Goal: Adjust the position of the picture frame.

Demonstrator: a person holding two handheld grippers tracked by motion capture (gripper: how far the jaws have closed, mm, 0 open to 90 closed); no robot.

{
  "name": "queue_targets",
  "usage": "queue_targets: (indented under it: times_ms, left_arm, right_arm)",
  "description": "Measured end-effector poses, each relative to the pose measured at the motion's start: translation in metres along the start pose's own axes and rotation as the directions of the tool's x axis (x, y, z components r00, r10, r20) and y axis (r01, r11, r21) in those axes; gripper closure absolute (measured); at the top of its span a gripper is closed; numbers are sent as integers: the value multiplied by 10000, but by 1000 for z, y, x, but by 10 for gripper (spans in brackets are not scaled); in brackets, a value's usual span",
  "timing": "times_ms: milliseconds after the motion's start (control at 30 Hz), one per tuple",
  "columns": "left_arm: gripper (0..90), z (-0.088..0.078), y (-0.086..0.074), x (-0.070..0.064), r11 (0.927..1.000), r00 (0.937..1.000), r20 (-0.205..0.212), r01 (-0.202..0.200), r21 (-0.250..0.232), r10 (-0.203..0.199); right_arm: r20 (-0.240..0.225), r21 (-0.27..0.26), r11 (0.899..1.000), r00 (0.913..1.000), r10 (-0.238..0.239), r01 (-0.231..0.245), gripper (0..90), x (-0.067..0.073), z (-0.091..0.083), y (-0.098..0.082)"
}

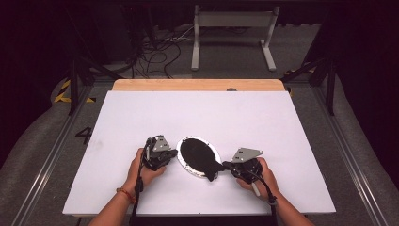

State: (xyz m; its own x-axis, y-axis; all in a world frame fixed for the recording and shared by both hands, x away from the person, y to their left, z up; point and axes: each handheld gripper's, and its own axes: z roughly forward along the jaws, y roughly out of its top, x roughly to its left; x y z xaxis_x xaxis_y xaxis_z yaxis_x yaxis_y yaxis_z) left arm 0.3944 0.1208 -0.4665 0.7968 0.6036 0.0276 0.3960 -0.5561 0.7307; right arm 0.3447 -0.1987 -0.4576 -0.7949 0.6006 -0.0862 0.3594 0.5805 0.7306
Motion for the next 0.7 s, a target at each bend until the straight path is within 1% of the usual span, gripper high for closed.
queue_targets:
  times_ms: [33,133,200,267,300,367,433,467,533,567,600,633,667,700]
  left_arm:
    - [900,1,1,-1,10000,10000,-22,46,-24,-46]
    - [900,5,5,-2,9999,9997,-159,-161,-16,161]
    - [900,6,6,-2,9997,9995,-205,-237,-40,236]
    - [897,6,5,-2,9998,9997,-182,-166,-95,165]
    - [874,5,4,-2,9998,9997,-208,-147,-131,144]
    - [866,3,4,-3,9998,9998,-68,-188,-67,187]
    - [871,0,2,-5,10000,9999,133,-84,-22,84]
    - [870,-1,1,-5,9998,9997,185,-177,-19,177]
    - [870,-6,0,-7,9997,9991,370,-229,-1,229]
    - [873,-9,-1,-10,9993,9982,476,-373,92,368]
    - [873,-9,-2,-11,9989,9974,587,-420,184,409]
    - [874,-9,-2,-11,9989,9974,587,-420,184,409]
    - [874,-9,-3,-13,9983,9962,725,-508,278,487]
    - [875,-9,-4,-14,9983,9962,705,-539,236,521]
  right_arm:
    - [-49,-68,10000,10000,20,-20,900,0,-1,-1]
    - [-27,-178,9998,10000,55,-56,900,3,-3,-5]
    - [-60,-206,9996,9998,179,-180,900,2,-4,-6]
    - [-13,-199,9996,9998,197,-197,900,3,-4,-7]
    - [13,-199,9997,9999,146,-145,900,3,-4,-8]
    - [21,-224,9996,9998,185,-185,900,4,-4,-8]
    - [15,-241,9996,9999,131,-130,898,4,-5,-8]
    - [-20,-295,9995,9999,134,-135,895,4,-6,-8]
    - [-100,-340,9993,9999,138,-141,891,3,-8,-8]
    - [-127,-355,9993,9999,107,-111,895,3,-8,-8]
    - [-115,-358,9993,9999,58,-62,898,3,-9,-8]
    - [-115,-358,9993,9999,58,-62,898,3,-9,-8]
    - [-108,-369,9993,9999,39,-43,899,4,-9,-8]
    - [-110,-377,9993,9999,34,-38,900,4,-10,-8]
